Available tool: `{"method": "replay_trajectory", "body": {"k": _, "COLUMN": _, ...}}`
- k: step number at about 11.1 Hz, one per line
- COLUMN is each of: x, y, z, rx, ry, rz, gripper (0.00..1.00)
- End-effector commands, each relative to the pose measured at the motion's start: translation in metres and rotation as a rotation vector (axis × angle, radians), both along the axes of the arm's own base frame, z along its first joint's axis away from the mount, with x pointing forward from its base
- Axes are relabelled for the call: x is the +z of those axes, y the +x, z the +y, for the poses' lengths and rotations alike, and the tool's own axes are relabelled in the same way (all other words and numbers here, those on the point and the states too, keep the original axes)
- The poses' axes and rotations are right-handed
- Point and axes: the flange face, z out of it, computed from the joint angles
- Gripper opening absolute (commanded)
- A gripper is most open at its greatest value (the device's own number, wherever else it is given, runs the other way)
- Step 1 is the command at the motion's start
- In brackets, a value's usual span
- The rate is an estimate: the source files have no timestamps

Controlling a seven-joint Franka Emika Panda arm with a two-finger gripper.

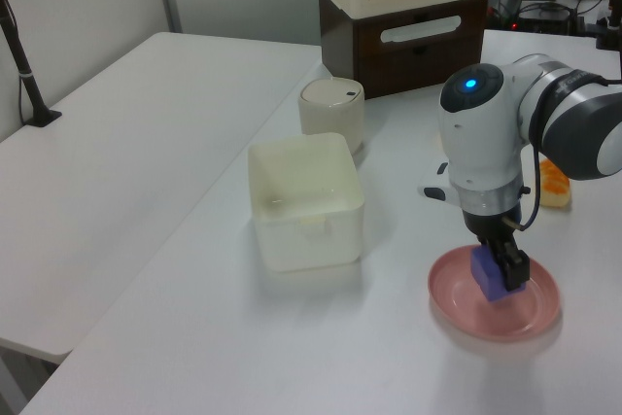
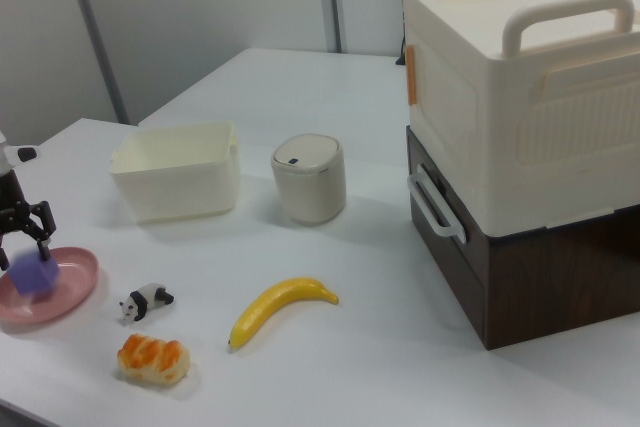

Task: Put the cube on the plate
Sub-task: 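Carry the purple cube over the pink plate and lower it, then open the gripper to release the cube and raise away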

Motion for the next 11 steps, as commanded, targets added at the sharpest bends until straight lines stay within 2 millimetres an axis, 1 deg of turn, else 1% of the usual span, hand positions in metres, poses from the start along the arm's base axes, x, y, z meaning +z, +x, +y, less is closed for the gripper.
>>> {"method": "replay_trajectory", "body": {"k": 1, "x": 0.017, "y": 0.004, "z": -0.009, "rx": -0.003, "ry": -0.04, "rz": 0.006, "gripper": 1.0}}
{"method": "replay_trajectory", "body": {"k": 2, "x": 0.03, "y": 0.009, "z": -0.013, "rx": -0.015, "ry": -0.052, "rz": 0.009, "gripper": 1.0}}
{"method": "replay_trajectory", "body": {"k": 3, "x": 0.047, "y": 0.02, "z": -0.02, "rx": -0.042, "ry": -0.052, "rz": 0.0, "gripper": 1.0}}
{"method": "replay_trajectory", "body": {"k": 5, "x": 0.082, "y": 0.067, "z": -0.063, "rx": -0.153, "ry": -0.017, "rz": -0.047, "gripper": 1.0}}
{"method": "replay_trajectory", "body": {"k": 6, "x": 0.1, "y": 0.089, "z": -0.091, "rx": -0.215, "ry": 0.001, "rz": -0.08, "gripper": 1.0}}
{"method": "replay_trajectory", "body": {"k": 7, "x": 0.12, "y": 0.111, "z": -0.127, "rx": -0.286, "ry": 0.013, "rz": -0.122, "gripper": 1.0}}
{"method": "replay_trajectory", "body": {"k": 8, "x": 0.135, "y": 0.13, "z": -0.171, "rx": -0.374, "ry": 0.013, "rz": -0.157, "gripper": 1.0}}
{"method": "replay_trajectory", "body": {"k": 9, "x": 0.152, "y": 0.139, "z": -0.21, "rx": -0.447, "ry": 0.014, "rz": -0.187, "gripper": 1.0}}
{"method": "replay_trajectory", "body": {"k": 11, "x": 0.187, "y": 0.143, "z": -0.282, "rx": -0.58, "ry": 0.024, "rz": -0.249, "gripper": 1.0}}
